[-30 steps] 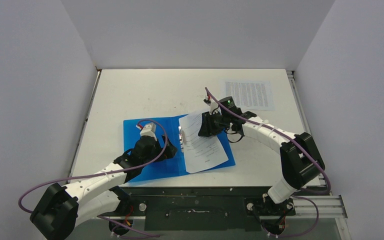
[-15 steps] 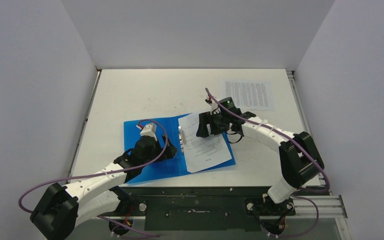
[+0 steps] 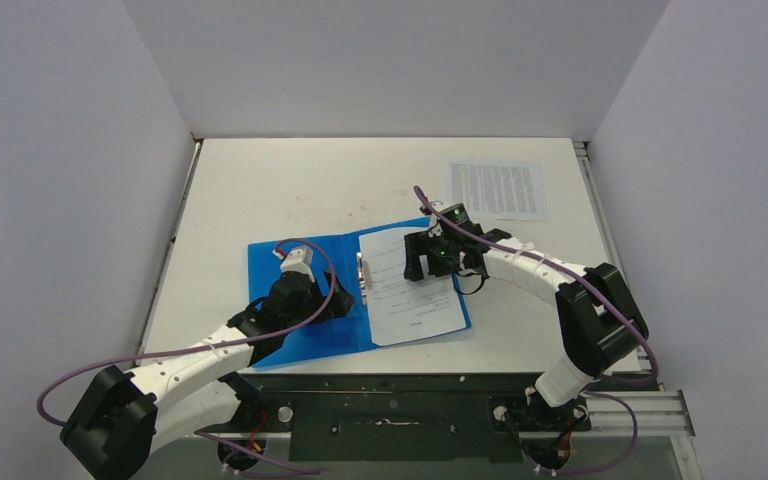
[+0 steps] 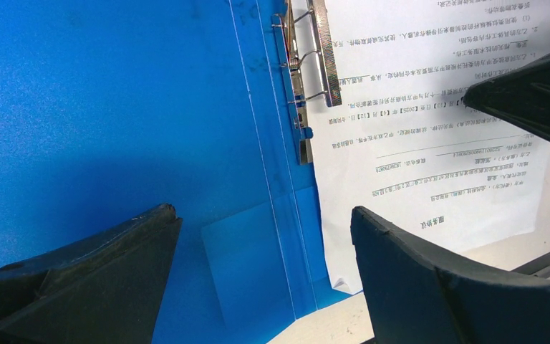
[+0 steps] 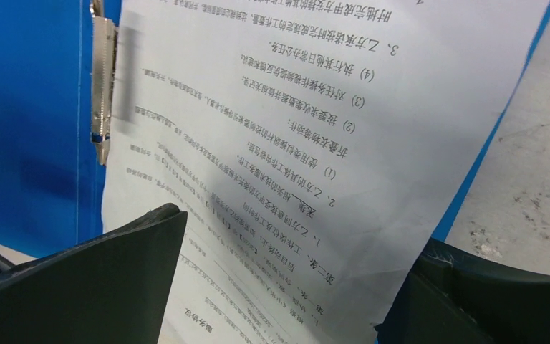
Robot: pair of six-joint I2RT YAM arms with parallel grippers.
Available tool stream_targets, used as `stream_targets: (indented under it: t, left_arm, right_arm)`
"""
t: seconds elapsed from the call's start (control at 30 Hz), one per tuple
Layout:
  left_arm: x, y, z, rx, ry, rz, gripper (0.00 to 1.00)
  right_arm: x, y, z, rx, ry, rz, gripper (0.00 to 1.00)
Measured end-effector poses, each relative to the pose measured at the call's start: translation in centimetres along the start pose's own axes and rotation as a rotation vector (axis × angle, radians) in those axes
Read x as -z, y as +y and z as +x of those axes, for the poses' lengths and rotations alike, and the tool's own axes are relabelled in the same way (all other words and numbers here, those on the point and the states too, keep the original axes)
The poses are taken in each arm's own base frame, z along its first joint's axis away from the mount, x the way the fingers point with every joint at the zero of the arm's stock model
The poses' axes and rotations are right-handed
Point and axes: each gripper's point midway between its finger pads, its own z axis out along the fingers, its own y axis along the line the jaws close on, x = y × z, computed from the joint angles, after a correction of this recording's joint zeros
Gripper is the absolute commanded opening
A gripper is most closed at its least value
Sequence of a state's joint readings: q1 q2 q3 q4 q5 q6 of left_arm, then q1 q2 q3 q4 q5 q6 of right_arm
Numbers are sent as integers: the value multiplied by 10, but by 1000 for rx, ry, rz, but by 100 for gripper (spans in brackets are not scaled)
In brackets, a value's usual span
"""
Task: Put the files into the folder
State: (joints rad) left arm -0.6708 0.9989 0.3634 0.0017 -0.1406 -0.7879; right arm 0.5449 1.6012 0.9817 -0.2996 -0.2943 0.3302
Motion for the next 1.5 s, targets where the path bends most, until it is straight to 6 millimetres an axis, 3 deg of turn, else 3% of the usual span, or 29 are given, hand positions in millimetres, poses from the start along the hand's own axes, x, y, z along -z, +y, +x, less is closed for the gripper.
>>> stream_targets:
  t: [0.57, 1.03, 1.5]
  left_arm:
    - [0, -2, 2, 0, 10, 10, 89]
    - [1, -2, 2, 0, 12, 13, 89]
    - [1, -2, 2, 0, 12, 13, 89]
  right_arm:
    - [3, -24, 4, -14, 2, 137, 96]
    - [7, -12, -15, -1, -34, 140, 97]
    - [9, -30, -12, -2, -18, 245, 97]
